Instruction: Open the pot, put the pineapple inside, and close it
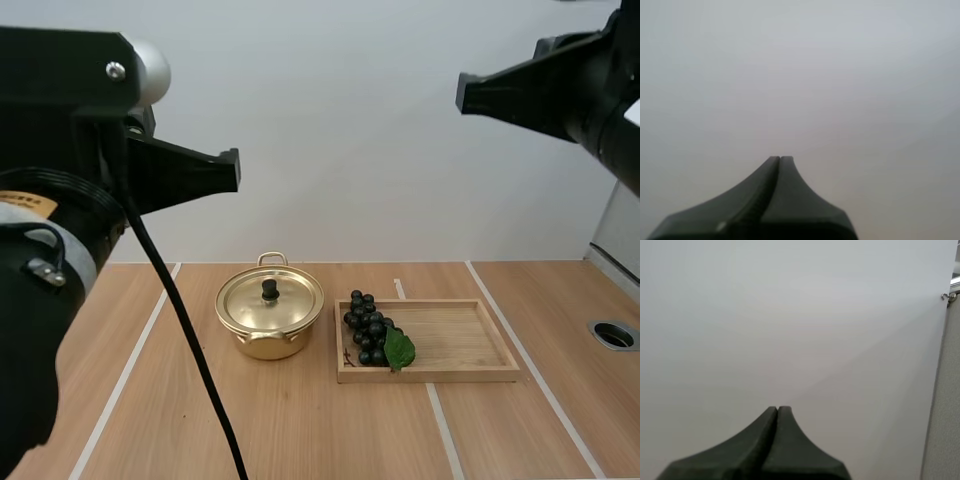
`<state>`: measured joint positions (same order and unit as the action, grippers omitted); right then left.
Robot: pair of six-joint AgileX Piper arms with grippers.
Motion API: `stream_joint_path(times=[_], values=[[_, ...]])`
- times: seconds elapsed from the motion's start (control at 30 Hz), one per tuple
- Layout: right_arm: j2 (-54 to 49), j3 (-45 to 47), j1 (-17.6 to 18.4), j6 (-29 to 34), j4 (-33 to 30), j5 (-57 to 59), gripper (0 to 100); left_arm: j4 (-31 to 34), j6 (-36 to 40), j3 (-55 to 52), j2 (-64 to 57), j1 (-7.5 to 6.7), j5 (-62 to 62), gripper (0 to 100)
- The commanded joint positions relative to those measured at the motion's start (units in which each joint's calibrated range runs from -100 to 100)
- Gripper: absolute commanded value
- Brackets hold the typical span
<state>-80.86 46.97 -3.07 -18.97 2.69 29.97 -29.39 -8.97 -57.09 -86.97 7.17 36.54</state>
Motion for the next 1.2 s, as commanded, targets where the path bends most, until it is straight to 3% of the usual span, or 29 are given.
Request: stream_joint_path(times=[0.0, 0.13, 0.33, 0.47, 0.6, 0.7, 0.83, 1.0, 1.17], values=[[-3.02, 2.76, 0.35, -1.9, 0.47, -0.09, 0, -0.8, 2.19, -0.28, -2.66, 0.19, 7.48, 0], [-6.92, 6.01, 0.35, -2.41, 0.47, 5.24, 0, 0.07, 2.19, -1.98, -3.45, -0.84, 5.51, 0], [-7.58, 11.02, 0.35, -4.22, 1.47, 8.37, 0, 5.47, 2.19, -12.67, -3.45, -5.2, -18.0, 0], [-7.46, 11.68, 0.35, -4.22, 4.96, 10.43, 0, 13.06, 2.19, -14.79, -3.45, -7.96, -18.94, 0], [-9.23, 11.68, -0.38, -4.22, 5.26, 13.66, 0, 16.43, 2.19, -15.87, -3.21, -9.41, -18.92, 0], [-11.91, 12.52, -0.58, -4.22, 5.26, 14.51, 0, 16.68, 2.19, -17.36, -3.18, -9.41, -17.75, 0], [-16.78, 20.24, 0.92, -4.22, 2.89, 2.37, 0, 16.33, 3.34, -20.98, -3.18, -7.69, -18.51, 0], [-19.14, 37.07, 3.57, -4.22, -7.91, -13.99, 0, 16.33, 3.61, -26.58, -3.56, -5.64, -21.81, 0], [-19.14, 43.49, 4.01, -4.22, -8.57, -17.41, 0, 15.8, 4.99, -30.5, -8.56, -5.58, -24.49, 0]])
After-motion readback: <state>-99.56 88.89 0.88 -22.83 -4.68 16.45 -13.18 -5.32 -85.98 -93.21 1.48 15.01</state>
